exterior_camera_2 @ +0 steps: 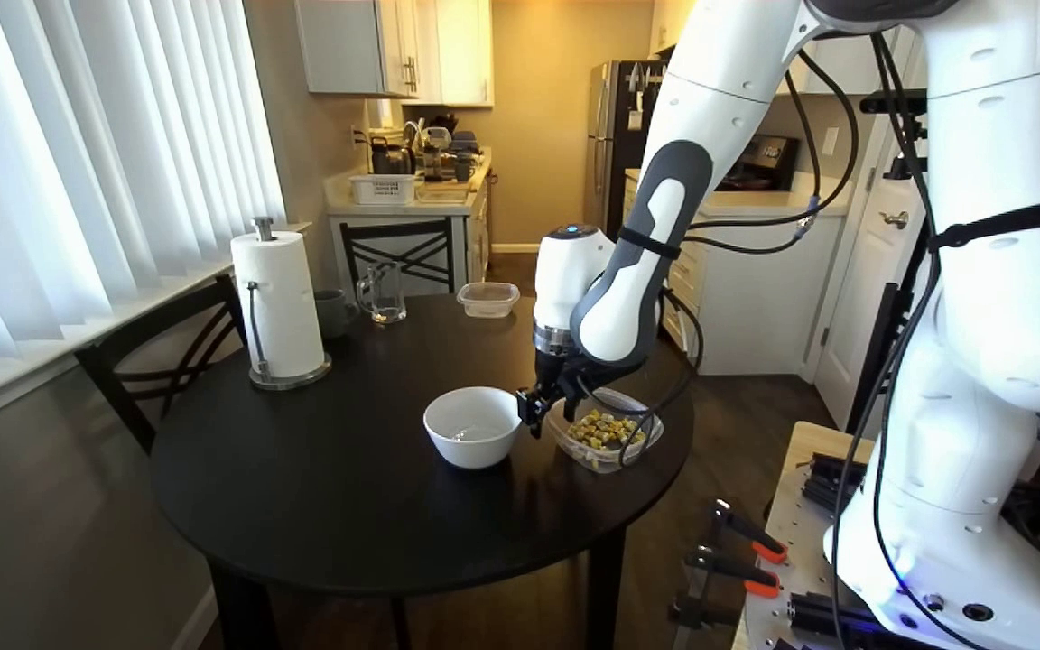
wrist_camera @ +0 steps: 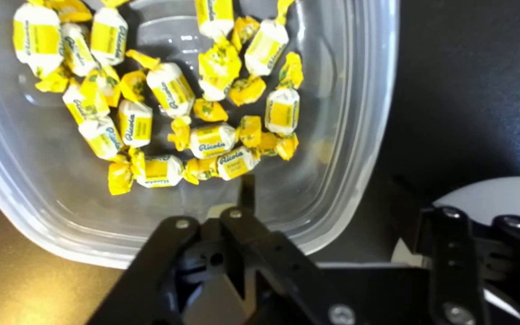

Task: Pour the contents of the lunchbox into the white bowl

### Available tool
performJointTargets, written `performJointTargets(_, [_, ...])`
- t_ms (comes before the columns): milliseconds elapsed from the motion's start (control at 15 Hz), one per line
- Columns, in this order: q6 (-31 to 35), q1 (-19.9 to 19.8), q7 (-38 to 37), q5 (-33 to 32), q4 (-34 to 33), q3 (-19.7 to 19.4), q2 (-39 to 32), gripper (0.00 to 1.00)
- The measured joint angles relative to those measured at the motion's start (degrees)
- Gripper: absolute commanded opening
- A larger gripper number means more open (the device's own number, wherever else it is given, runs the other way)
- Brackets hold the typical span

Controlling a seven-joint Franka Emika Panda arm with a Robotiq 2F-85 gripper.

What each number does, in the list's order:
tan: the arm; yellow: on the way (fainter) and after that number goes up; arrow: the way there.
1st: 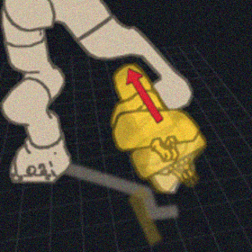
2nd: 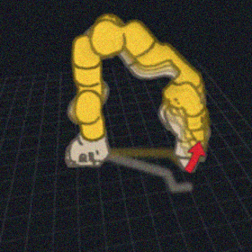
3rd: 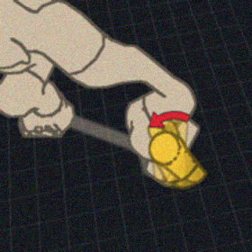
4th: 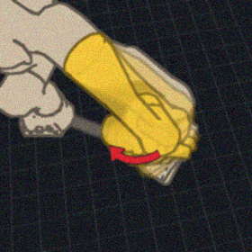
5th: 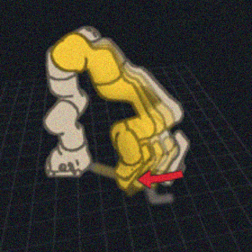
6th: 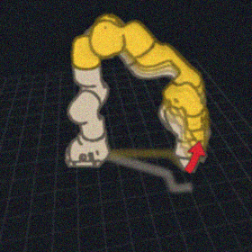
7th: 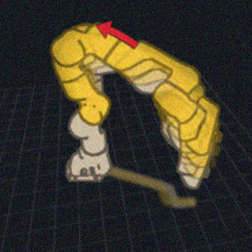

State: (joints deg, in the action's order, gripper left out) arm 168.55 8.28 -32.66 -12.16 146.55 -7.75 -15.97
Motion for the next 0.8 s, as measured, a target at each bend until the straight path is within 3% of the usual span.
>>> performJointTargets(467, [3.16, 4.15, 0.0, 1.69, 1.64, -3.9, 0.06, 0.0])
performJointTargets(800, [4.99, 5.97, 0.0, 2.74, 3.16, -6.8, 1.09, 0.03])
